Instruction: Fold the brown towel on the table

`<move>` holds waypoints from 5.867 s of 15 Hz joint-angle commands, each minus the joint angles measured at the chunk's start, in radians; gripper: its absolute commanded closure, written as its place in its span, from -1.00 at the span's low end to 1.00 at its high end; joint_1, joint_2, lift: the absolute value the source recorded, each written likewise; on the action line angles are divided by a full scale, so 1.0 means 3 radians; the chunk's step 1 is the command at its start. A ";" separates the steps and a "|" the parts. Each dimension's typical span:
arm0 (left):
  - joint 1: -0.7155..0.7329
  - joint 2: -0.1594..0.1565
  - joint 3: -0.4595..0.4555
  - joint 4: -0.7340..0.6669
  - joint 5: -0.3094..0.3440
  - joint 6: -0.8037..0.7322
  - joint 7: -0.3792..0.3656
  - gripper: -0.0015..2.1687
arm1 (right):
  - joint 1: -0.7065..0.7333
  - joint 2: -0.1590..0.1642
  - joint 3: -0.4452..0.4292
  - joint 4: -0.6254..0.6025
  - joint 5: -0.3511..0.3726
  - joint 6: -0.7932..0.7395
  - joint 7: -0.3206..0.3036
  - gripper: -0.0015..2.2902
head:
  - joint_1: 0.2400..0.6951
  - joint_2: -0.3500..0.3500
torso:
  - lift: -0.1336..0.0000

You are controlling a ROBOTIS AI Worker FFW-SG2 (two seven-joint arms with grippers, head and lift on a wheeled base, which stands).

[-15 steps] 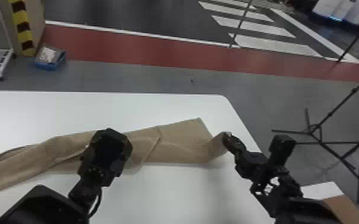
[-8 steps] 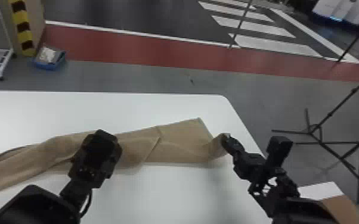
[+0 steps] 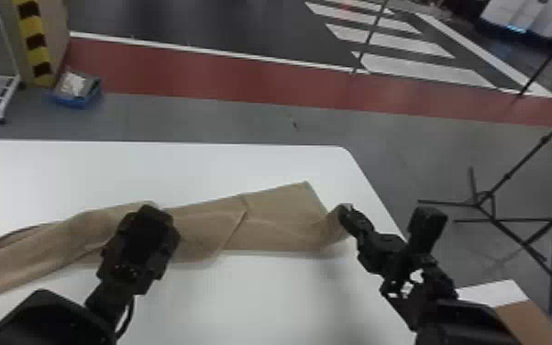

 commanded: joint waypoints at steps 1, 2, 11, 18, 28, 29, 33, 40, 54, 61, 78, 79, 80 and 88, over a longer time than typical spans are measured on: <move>-0.0012 -0.0009 0.0000 0.0004 0.0000 -0.0044 0.0020 -0.43 | -0.0011 -0.0001 0.0000 0.0006 0.0000 0.0000 -0.0005 0.37 | 1.00 -1.00 | -0.64; -0.0017 -0.0019 0.0005 0.0004 0.0010 -0.0054 0.0045 -0.27 | -0.0016 -0.0001 0.0000 0.0011 0.0005 0.0000 -0.0005 0.37 | 1.00 -1.00 | -0.64; -0.0007 -0.0004 0.0020 -0.0002 0.0005 -0.0044 0.0102 0.42 | -0.0037 -0.0016 0.0005 0.0037 -0.0006 0.0010 -0.0005 0.37 | 1.00 -1.00 | -0.64; 0.0464 0.0058 0.0568 -0.0794 0.0133 0.0038 -0.0093 0.58 | -0.0047 -0.0067 0.0010 0.0021 -0.0046 0.0010 0.0000 0.37 | 1.00 -0.98 | -0.64; 0.1226 0.0201 0.2270 -0.2446 0.1084 0.0038 -0.0205 0.58 | -0.0379 -0.0226 -0.0235 -0.0597 -0.0185 0.1360 0.0210 0.37 | 1.00 -0.33 | -0.64; 0.1154 0.0221 0.2286 -0.2441 0.1125 0.0038 -0.0226 0.58 | -0.0466 -0.0216 -0.0271 -0.0674 -0.0195 0.1555 0.0210 0.37 | 1.00 -0.25 | -0.64; 0.0965 0.0237 0.2424 -0.2338 0.1345 0.0048 -0.0297 0.58 | -0.0978 -0.0180 -0.0143 -0.0679 -0.0164 0.1964 0.0210 0.37 | 0.93 -0.20 | -0.64; -0.0175 0.0579 0.2413 -0.1086 0.1656 -0.0279 -0.0302 0.58 | -0.2098 -0.0098 0.0118 0.0262 -0.0159 0.2056 0.0271 0.37 | 0.38 0.01 | -0.64; 0.0735 0.0492 0.2684 -0.1602 0.1943 -0.0453 -0.0655 0.58 | -0.1182 -0.0333 -0.0276 0.0287 -0.0220 0.1340 0.1095 0.37 | 0.35 0.10 | -0.64; 0.1415 0.0242 0.2736 -0.2047 0.1789 -0.0432 -0.0829 0.58 | -0.0241 -0.0267 -0.0874 -0.0408 -0.0169 0.1821 0.1570 0.37 | 1.00 -0.16 | -0.64; 0.0786 0.0206 0.2787 -0.1720 0.1181 0.1143 -0.1233 0.58 | -0.1290 -0.0349 -0.0849 0.0297 -0.0169 0.3222 0.1509 0.37 | 1.00 -0.15 | -0.64; 0.0648 0.0227 0.2746 -0.1541 0.1176 0.1132 -0.1223 0.58 | -0.1463 -0.0359 -0.0746 0.0538 -0.0062 0.3068 0.1448 0.37 | 1.00 -0.15 | -0.64; 0.0566 0.0232 0.2736 -0.1387 0.1181 0.1010 -0.1182 0.58 | -0.1602 -0.0369 -0.0649 0.0758 0.0030 0.2884 0.1422 0.37 | 1.00 -0.14 | -0.64; -0.0001 0.0400 0.2526 -0.0472 0.1206 0.0457 -0.1120 0.58 | -0.2067 -0.0446 -0.0562 0.1847 0.0112 0.1861 0.1202 0.37 | 1.00 -0.15 | -0.64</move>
